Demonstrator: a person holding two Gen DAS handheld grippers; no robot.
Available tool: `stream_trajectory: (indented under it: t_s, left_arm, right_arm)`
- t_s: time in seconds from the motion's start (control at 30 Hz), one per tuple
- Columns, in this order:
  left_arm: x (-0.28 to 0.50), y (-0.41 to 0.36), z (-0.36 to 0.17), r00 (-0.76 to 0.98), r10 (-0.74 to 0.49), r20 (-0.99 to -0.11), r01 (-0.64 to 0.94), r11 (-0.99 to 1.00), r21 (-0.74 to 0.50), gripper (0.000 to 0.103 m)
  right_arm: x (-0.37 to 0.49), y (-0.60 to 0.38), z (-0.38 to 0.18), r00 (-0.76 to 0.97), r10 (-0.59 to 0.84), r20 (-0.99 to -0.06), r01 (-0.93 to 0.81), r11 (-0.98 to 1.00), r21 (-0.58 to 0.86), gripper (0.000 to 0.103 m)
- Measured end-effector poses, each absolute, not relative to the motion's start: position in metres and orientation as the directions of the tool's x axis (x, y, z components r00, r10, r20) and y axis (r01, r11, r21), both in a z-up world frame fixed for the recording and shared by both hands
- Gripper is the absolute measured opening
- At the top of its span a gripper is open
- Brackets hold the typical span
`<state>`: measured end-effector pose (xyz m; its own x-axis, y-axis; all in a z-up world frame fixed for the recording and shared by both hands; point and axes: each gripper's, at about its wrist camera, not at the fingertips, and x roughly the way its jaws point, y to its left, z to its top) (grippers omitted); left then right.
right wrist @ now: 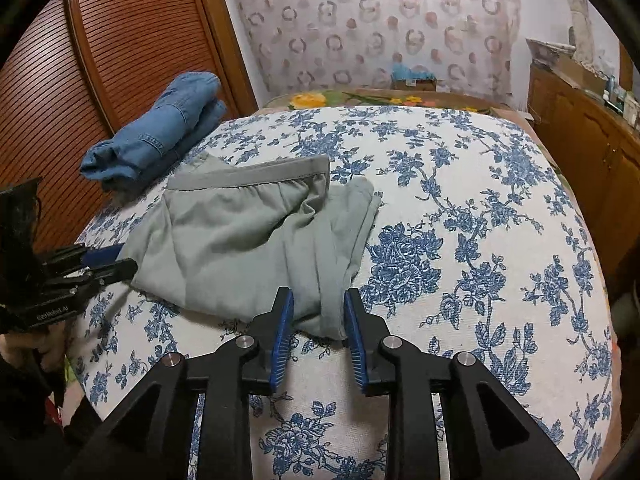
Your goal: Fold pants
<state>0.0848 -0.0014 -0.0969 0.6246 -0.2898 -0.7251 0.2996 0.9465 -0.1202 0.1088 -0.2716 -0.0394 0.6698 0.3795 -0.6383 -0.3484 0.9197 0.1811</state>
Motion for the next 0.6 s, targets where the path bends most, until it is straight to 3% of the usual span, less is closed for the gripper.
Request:
stream_trajectory:
  t_s: [0.03,0.1,0.13,0.2,0.27,0.6]
  left_arm:
    - [0.085,-0.002,-0.097,0.625,-0.291,-0.724,0.3,0.946,-0.122,0.037]
    - [0.085,-0.002,-0.096,0.621,-0.307,-0.721,0.311,0.941,-0.132,0.022]
    - [0.085,-0.003,-0.095,0.622,-0.311,-0.718,0.317,0.939,-0.132,0.02]
    - [0.082,-0.005,-0.092,0.637,-0.298,-0.711,0.317,0.942,-0.111,0.013]
    - [0.079,-0.004,-0.087,0.653,-0.296,-0.698,0.311,0.944,-0.109,0.012]
    - [0.043,0.006,-0.071,0.664,-0.335,-0.668,0.328,0.934,-0.142,0.011]
  right_arm:
    - [0.11,-0.271,-0.039,0.666,0.385,-0.639,-0.353,0.917,0.184,0.027]
    - [0.11,-0.269,-0.04,0.661,0.387,-0.643,-0.363,0.915,0.178,0.025]
    - [0.11,-0.269,-0.039,0.663,0.39,-0.639,-0.368,0.913,0.176,0.016]
    - [0.107,-0.27,-0.038,0.668,0.399,-0.628,-0.378,0.909,0.175,0.009]
    - [0.102,-0.273,-0.036,0.674,0.403,-0.62,-0.384,0.907,0.173,0.005]
    - [0.055,-0.29,-0.029,0.674,0.448,-0.588,-0.424,0.886,0.189,0.005]
